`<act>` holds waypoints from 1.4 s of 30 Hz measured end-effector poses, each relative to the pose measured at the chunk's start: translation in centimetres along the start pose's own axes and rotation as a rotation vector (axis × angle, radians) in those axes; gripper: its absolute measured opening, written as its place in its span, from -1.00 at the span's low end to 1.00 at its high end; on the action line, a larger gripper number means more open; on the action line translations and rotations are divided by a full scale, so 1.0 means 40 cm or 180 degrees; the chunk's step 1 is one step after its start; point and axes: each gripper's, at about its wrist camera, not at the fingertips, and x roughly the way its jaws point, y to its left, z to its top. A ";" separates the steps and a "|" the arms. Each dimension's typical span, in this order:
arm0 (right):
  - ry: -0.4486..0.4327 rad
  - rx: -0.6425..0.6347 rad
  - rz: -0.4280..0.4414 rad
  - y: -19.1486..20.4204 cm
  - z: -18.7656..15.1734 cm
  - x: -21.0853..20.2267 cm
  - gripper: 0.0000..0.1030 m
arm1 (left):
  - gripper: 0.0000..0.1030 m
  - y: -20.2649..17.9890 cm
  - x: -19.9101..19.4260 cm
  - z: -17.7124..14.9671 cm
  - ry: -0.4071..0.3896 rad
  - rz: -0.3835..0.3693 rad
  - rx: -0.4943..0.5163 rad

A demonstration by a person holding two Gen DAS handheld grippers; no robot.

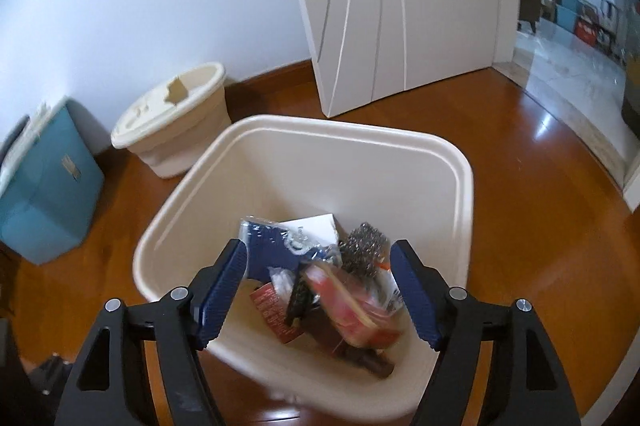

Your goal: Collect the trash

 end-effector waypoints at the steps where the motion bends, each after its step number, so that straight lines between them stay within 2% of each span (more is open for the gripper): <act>1: -0.0039 0.0046 0.0041 0.000 -0.017 -0.028 0.49 | 1.00 -0.003 -0.006 0.004 0.0000 -0.0017 0.0013; 3: -0.0120 0.0147 0.0144 0.003 -0.056 -0.093 0.49 | 1.00 -0.010 -0.025 0.012 -0.0018 -0.0047 0.0028; 6: -0.0077 0.0215 0.0127 0.021 -0.111 -0.180 0.51 | 1.00 -0.027 -0.060 0.033 -0.0070 -0.0053 0.0032; 9: 0.0121 0.0337 0.0105 0.038 -0.157 -0.250 0.74 | 1.00 -0.038 -0.101 0.050 -0.0055 -0.0070 -0.0039; 11: 0.0265 0.0466 -0.0108 0.052 -0.189 -0.299 1.00 | 1.00 -0.047 -0.134 0.061 -0.0025 -0.0087 -0.0073; 13: 0.0522 0.0536 -0.0123 0.062 -0.206 -0.327 1.00 | 1.00 -0.059 -0.197 0.081 -0.0038 -0.0095 -0.0086; 14: 0.0715 0.0577 -0.0261 0.073 -0.213 -0.350 1.00 | 1.00 -0.063 -0.227 0.090 -0.0047 -0.0105 -0.0092; 16: 0.0838 0.0562 -0.0424 0.094 -0.211 -0.393 1.00 | 1.00 -0.076 -0.320 0.122 -0.0132 -0.0165 -0.0075; 18: 0.0879 0.0474 -0.0431 0.132 -0.201 -0.461 1.00 | 1.00 -0.097 -0.425 0.149 -0.0261 -0.0201 0.0026; 22: 0.0712 0.0172 -0.0569 0.234 -0.170 -0.641 1.00 | 1.00 -0.128 -0.627 0.160 -0.0526 -0.0170 0.0404; 26: 0.0410 0.0265 -0.0568 0.329 -0.165 -0.830 1.00 | 1.00 -0.120 -0.794 0.124 -0.0686 -0.0074 0.0703; 28: 0.0271 0.0437 -0.0523 0.361 -0.184 -0.897 1.00 | 1.00 -0.109 -0.864 0.086 -0.0719 0.0029 0.0820; 30: 0.0163 0.0460 -0.0618 0.409 -0.229 -0.953 1.00 | 1.00 -0.102 -0.914 0.039 -0.0710 0.0103 0.0919; 31: 0.0113 0.0500 -0.0663 0.427 -0.258 -0.979 1.00 | 1.00 -0.098 -0.928 0.021 -0.0702 0.0132 0.0951; 35: 0.0002 0.0656 -0.0519 0.498 -0.370 -1.045 1.00 | 1.00 -0.067 -0.972 -0.087 -0.0647 0.0179 0.1003; 38: -0.0112 0.0493 -0.0512 0.555 -0.401 -1.094 1.00 | 1.00 -0.049 -0.989 -0.147 -0.0602 0.0178 0.0982; 42: -0.0108 0.0298 -0.0654 0.598 -0.456 -1.125 1.00 | 1.00 -0.049 -1.013 -0.198 -0.0594 0.0081 0.0969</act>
